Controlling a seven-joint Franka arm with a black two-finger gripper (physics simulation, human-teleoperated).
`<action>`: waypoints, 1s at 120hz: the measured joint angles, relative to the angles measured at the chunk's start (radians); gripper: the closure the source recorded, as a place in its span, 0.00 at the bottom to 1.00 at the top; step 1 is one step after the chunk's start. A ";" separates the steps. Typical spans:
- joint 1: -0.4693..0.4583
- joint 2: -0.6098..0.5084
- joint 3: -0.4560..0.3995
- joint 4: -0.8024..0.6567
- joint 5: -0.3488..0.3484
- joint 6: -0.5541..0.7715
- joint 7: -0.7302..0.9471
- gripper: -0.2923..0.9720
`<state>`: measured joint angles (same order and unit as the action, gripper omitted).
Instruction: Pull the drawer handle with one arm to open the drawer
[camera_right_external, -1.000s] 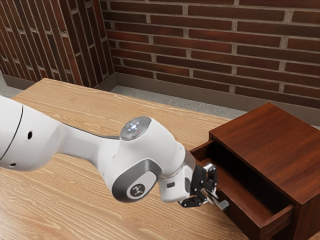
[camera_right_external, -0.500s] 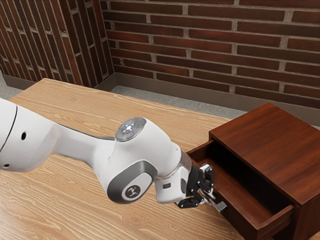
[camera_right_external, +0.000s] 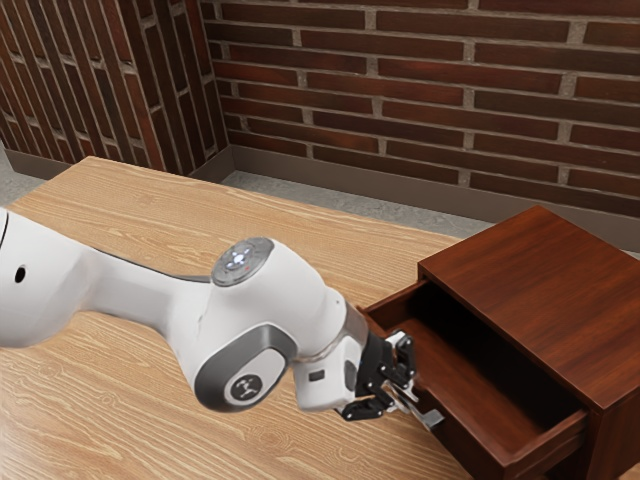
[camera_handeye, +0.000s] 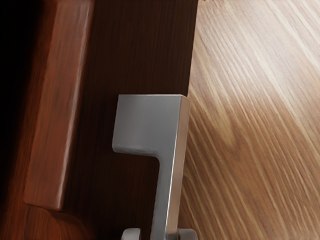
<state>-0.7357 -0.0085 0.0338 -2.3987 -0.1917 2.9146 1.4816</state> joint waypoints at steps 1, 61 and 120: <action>0.000 -0.001 0.000 -0.001 0.000 0.000 0.000 0.78; 0.016 -0.060 0.000 -0.068 0.000 0.008 -0.001 0.77; 0.181 -0.507 -0.136 -0.211 0.022 -0.108 0.001 0.64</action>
<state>-0.5552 -0.5154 -0.1021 -2.6096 -0.1697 2.8070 1.4829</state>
